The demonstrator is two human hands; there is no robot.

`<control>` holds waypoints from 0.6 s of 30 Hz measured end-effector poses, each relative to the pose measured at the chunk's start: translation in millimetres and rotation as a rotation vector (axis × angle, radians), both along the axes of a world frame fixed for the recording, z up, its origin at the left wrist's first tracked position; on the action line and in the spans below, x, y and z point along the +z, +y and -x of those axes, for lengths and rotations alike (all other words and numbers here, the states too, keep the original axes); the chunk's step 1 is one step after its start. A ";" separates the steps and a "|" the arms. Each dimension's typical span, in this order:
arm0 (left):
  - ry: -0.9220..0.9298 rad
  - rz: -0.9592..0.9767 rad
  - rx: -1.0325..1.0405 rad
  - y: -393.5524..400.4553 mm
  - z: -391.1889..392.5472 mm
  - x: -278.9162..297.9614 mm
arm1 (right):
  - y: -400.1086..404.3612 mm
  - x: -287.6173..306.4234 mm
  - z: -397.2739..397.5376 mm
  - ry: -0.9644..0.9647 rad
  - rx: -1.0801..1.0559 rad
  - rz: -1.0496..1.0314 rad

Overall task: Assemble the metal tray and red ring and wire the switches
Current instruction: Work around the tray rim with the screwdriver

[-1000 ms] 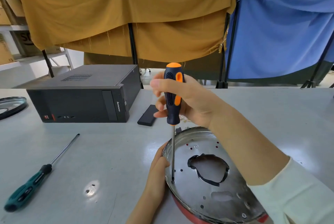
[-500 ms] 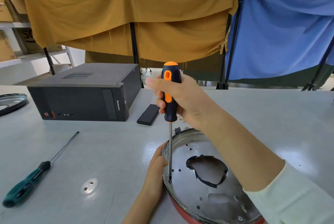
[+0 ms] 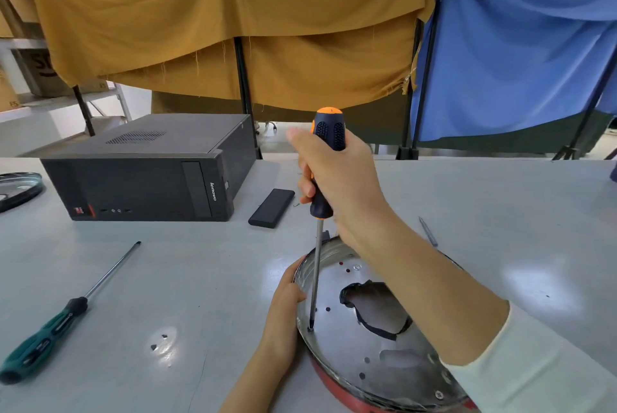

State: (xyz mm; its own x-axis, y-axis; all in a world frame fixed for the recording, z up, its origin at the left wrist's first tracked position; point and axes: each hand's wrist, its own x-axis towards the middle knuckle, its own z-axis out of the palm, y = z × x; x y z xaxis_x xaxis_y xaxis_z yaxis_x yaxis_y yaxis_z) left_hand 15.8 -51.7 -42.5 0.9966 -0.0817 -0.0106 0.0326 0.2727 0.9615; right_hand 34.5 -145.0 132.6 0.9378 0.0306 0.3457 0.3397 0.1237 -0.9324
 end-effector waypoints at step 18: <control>0.054 0.013 0.009 -0.6 -4.9 -7.7 | -10.9 14.1 3.0 0.022 0.471 0.085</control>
State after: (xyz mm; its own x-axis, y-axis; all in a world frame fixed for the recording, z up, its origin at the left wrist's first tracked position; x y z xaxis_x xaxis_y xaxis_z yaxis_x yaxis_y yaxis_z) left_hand 20.8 -52.3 -50.2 0.9953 -0.0731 -0.0632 0.0816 0.2856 0.9549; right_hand 31.4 -155.9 146.6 0.8220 0.4815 0.3040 0.2454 0.1823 -0.9521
